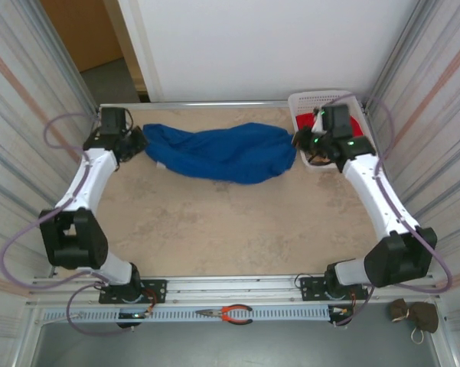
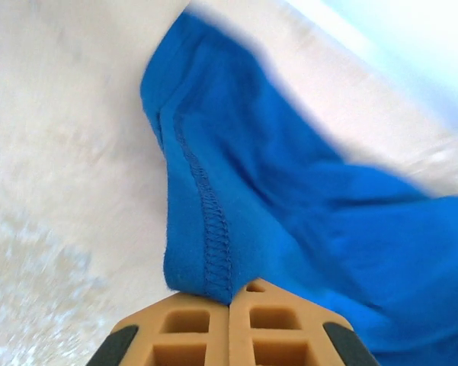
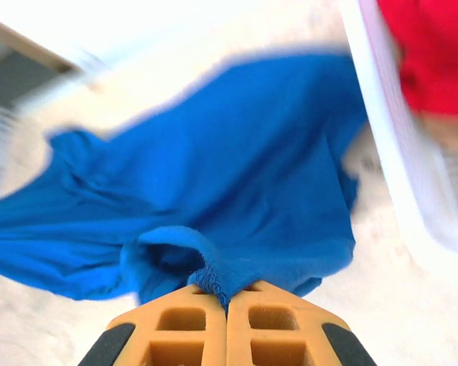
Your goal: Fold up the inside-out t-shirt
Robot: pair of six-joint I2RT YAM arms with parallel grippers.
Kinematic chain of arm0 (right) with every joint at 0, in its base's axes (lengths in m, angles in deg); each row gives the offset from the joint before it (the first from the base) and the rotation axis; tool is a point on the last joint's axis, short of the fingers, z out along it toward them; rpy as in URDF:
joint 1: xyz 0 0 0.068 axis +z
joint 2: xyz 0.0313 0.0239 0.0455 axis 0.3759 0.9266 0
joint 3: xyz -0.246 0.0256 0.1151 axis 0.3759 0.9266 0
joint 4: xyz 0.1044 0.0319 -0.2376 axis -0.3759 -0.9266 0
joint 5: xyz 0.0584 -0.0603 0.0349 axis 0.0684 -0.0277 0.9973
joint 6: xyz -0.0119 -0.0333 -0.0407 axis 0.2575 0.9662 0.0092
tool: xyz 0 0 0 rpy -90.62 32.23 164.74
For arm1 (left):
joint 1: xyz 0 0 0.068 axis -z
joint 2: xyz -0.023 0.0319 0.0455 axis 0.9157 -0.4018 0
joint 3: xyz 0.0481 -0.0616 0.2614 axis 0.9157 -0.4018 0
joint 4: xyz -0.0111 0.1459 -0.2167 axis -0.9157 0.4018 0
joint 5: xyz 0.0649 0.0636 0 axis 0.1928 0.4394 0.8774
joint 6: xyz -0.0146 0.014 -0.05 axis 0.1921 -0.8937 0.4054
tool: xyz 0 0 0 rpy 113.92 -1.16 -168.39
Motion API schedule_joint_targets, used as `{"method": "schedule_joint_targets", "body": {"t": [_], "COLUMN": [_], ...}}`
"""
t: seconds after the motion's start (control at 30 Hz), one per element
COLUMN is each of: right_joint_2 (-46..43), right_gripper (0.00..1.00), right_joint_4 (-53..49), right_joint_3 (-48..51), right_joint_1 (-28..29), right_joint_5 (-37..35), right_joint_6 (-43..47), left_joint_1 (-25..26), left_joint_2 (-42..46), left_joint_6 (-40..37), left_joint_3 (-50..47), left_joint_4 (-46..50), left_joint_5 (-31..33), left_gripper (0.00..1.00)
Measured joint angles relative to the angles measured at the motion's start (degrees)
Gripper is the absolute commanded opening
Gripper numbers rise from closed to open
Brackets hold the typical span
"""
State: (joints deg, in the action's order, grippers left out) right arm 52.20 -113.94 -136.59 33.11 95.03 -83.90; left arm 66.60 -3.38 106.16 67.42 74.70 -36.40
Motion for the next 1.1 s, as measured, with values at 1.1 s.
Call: {"method": "schedule_joint_targets", "body": {"t": [1.1], "right_joint_2": [20.8], "right_gripper": [0.0], "right_joint_4": [7.2], "right_joint_3": [-32.0], "right_joint_1": [-5.9], "right_joint_5": [17.7], "right_joint_6": [-6.9], "left_joint_1": [-1.5], "left_joint_2": [-10.1], "left_joint_6": [5.3], "left_joint_3": [19.6], "left_joint_4": [-0.4], "left_joint_5": [-7.7], "left_gripper": [0.0]}}
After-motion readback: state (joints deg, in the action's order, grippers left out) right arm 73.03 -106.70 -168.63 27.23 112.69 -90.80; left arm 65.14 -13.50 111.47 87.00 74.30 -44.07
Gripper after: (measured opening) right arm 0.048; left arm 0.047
